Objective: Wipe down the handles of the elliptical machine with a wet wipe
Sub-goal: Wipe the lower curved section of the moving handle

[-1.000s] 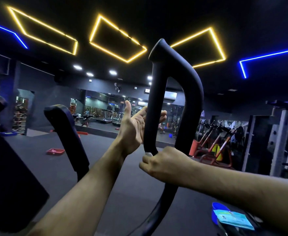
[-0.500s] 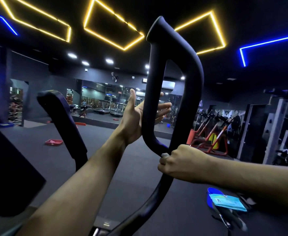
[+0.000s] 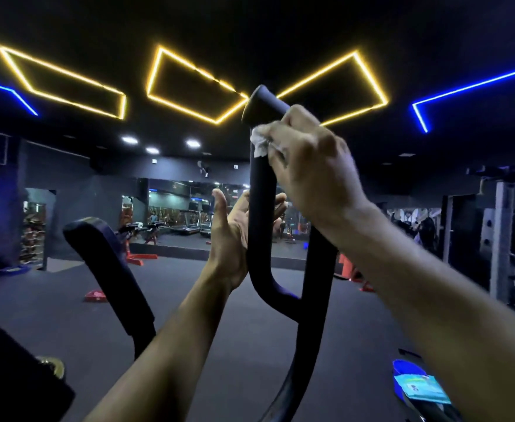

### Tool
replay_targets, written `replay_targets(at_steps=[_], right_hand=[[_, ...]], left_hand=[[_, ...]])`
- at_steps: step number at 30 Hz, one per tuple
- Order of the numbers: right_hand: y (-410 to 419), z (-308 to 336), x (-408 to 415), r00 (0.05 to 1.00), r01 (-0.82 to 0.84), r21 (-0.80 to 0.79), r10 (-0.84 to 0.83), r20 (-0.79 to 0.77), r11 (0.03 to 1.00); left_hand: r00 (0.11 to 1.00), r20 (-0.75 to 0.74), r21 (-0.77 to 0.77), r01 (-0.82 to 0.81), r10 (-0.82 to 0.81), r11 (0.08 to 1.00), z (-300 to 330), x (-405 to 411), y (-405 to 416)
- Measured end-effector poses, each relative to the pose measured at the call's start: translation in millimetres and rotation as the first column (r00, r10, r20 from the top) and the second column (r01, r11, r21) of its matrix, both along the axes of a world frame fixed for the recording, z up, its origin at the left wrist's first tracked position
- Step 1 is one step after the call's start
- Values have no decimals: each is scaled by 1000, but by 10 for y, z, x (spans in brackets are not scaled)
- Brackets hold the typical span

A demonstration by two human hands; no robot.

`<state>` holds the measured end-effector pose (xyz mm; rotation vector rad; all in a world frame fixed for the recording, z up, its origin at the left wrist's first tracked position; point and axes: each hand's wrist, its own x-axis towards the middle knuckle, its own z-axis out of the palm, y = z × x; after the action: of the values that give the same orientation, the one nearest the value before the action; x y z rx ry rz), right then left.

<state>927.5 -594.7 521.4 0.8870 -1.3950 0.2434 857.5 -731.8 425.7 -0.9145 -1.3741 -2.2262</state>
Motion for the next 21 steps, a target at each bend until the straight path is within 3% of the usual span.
replay_targets(at_steps=[8,11,14,17,21], right_hand=[[-157,-492,-149,997,-10,-191,26,79,982],[-149,-823,-279,947,-205,-325,271,173,923],[-109,-811,-286,898,-376,-440,438,45,816],[-99,-569,-289,932,-352,-401,357,-66,846],[-225,-493,-373,967,-246,-335,254,-21,909]], left_hand=[[1000,-18,41,-10,10,999,-19,52,-8],[998,-35,9,-44,45,999,-39,26,-3],[997,-62,11,-55,55,998,-52,-40,22],[996,-63,81,-60,65,995,-37,-81,51],[985,-101,119,-129,142,984,-45,-44,105]])
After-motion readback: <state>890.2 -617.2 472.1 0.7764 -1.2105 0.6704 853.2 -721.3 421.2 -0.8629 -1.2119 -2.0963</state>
